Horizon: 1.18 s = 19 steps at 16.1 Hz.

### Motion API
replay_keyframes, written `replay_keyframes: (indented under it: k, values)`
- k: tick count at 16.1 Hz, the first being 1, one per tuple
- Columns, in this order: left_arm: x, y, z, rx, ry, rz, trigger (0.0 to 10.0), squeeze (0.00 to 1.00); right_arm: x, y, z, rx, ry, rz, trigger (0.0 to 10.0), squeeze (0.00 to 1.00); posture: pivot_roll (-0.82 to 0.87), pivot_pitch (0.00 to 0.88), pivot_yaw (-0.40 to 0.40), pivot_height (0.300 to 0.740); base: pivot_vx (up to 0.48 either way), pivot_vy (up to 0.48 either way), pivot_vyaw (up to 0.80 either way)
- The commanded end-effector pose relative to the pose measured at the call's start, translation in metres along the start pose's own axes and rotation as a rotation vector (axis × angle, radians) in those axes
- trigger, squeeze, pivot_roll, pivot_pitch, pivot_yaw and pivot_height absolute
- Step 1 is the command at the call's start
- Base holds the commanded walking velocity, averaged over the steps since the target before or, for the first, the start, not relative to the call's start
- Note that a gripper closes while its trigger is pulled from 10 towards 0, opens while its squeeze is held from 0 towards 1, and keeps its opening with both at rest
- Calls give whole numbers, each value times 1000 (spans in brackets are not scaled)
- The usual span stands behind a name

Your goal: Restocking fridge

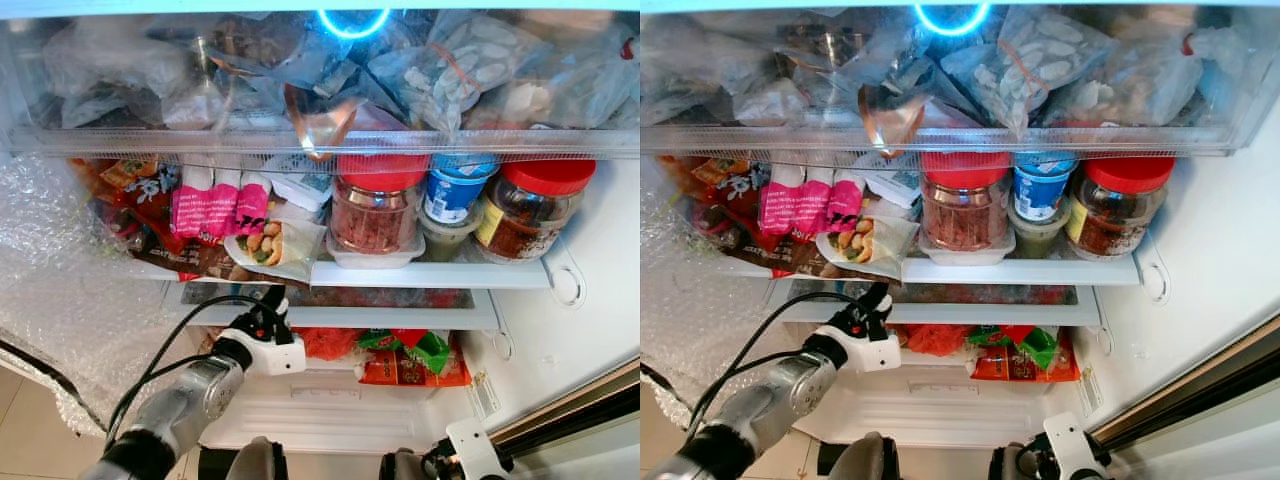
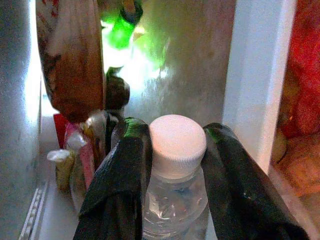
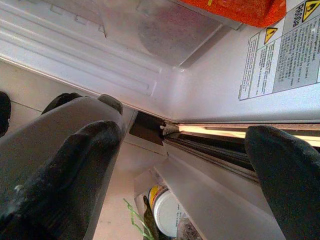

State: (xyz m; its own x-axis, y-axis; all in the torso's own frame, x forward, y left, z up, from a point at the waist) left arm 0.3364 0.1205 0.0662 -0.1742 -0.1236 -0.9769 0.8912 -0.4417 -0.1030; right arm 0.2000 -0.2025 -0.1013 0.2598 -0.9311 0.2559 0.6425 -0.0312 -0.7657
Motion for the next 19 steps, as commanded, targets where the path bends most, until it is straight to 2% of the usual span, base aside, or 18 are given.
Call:
replay_keyframes:
  k: [1,3,7,8,9,11,14,18,19]
  values:
    - [39,-14,-11,-42,1,-150,10000,0,-29,-13,-50,-172,14,88,10000,0,-18,168,23,643,0,0,0]
    - [33,-7,-15,-52,18,-133,10000,0,-29,-13,-50,-173,16,88,10000,0,-22,168,26,643,0,0,0]
    - [12,10,-9,-42,-20,-34,10000,0,-29,-13,-49,-173,17,87,10000,0,-22,166,25,643,0,0,0]
    - [8,15,-6,-29,-35,-6,10000,608,-29,-13,-49,-173,17,87,10000,0,-23,166,25,643,0,0,0]
    - [6,17,-4,-21,-46,7,10000,988,-29,-13,-49,-173,18,86,10000,0,-24,165,26,643,0,0,0]
    - [1,19,3,20,-124,33,10000,1000,-29,-13,-49,-173,19,83,10000,0,-26,165,30,643,0,0,0]
    - [-7,18,0,3,-274,91,10000,1000,-29,-13,-49,-175,17,83,10000,0,-21,164,31,643,0,0,0]
    - [-14,18,7,70,-329,114,10000,1000,-29,-13,-49,-175,17,83,10000,0,-21,164,30,643,0,0,0]
    - [-14,16,11,97,-403,102,10000,1000,-29,-13,-49,-175,17,81,10000,0,-23,165,30,643,0,0,0]
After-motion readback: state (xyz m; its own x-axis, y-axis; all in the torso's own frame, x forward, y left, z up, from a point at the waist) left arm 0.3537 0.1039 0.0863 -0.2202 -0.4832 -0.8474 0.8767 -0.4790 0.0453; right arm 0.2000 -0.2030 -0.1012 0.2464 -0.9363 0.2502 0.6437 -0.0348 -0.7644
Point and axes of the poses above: a point about 5 cm out from each wrist's last joint towards the gripper, its own y axis pointing out of the wrist towards the gripper, its own z axis along the axis of the wrist's last joint, x = y × z, the point moved 3 cm from there along y, pointing out of the wrist towards the gripper, and after that the axes turned 1 degree about -y, right-handed, at the moved point
